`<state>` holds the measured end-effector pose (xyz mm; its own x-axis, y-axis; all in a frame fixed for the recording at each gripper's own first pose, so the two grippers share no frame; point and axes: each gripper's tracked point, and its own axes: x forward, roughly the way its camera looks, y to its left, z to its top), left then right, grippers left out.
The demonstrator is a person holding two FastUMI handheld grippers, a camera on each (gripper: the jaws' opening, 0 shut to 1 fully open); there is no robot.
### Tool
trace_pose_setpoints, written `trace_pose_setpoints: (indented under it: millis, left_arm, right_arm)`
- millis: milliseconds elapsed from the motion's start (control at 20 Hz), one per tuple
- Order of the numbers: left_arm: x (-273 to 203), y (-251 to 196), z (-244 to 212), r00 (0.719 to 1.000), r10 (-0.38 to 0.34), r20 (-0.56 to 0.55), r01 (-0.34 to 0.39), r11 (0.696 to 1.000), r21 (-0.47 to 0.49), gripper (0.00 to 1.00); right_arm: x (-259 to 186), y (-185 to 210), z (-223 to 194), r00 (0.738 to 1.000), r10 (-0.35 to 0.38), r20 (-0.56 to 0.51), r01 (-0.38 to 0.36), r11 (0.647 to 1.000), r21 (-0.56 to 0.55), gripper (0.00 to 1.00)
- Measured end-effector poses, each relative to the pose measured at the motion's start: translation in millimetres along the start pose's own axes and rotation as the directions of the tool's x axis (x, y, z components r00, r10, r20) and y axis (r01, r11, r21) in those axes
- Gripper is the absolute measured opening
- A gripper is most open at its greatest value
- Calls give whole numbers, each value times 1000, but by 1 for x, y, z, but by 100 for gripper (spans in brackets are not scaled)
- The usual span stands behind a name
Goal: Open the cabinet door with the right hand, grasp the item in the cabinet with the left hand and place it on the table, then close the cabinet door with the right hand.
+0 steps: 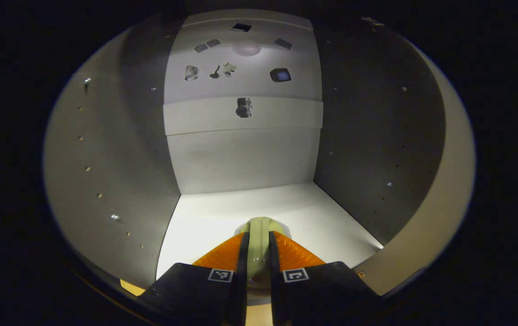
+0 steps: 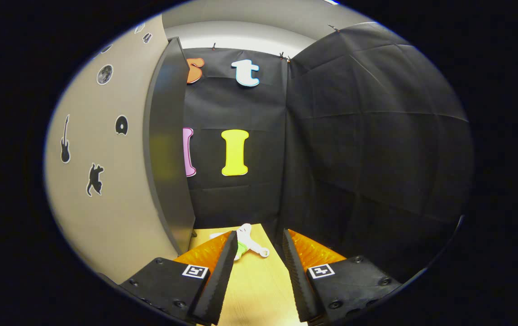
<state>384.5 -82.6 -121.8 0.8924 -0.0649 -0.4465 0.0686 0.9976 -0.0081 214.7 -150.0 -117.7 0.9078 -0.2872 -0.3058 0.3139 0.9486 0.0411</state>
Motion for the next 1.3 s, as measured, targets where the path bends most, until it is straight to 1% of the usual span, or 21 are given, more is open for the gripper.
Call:
trace_pose_setpoints:
  millis: [50, 150, 250, 300, 500, 700, 800, 1000, 1100, 1150, 1300]
  left_arm:
    - [-15, -4, -3, 1000, -13, 5, 13, 1000, -11, 25]
    - [-46, -8, -8, 1000, -18, 15, 18, 1000, -12, 25]
    - [-78, -6, -11, 999, 1, 46, -2, 1000, 6, 25]
    - [-93, -7, -14, 998, 5, 59, -6, 1000, 8, 25]
    - [-148, -18, -42, 998, -24, 59, 26, 999, -23, 25]
    - [-193, -19, -82, 999, -16, 33, 17, 999, -42, 25]
    - [-210, -27, -108, 1000, -20, 10, 21, 998, -65, 25]
    - [-237, -43, -161, 1000, -8, -13, 7, 998, -64, 25]
    - [-244, -58, -189, 999, -26, -24, 24, 996, -90, 24]
    - [-245, -65, -201, 999, -36, -32, 33, 994, -109, 27]
    - [-242, -78, -241, 997, -34, -63, 24, 989, -147, 25]
  right_arm:
    - [-3, 6, 2, 1000, 17, 6, -17, 1000, -3, 65]
    - [-11, 20, 9, 998, 63, 27, -64, 998, 3, 66]
    - [-19, 32, 12, 994, 100, 44, -100, 995, -1, 65]
    - [-24, 36, 14, 993, 111, 49, -111, 994, -6, 65]
    - [-57, 55, 16, 986, 156, 58, -155, 988, -15, 65]
    - [-95, 65, 15, 982, 180, 57, -178, 983, -39, 65]
    - [-115, 67, 14, 982, 180, 59, -177, 983, -44, 65]
    - [-151, 66, 12, 982, 178, 66, -173, 982, -75, 65]
    - [-169, 70, 11, 978, 194, 71, -189, 980, -68, 65]
    - [-174, 70, 12, 977, 198, 76, -193, 979, -67, 65]
    - [-178, 73, 12, 973, 220, 74, -216, 975, -57, 65]
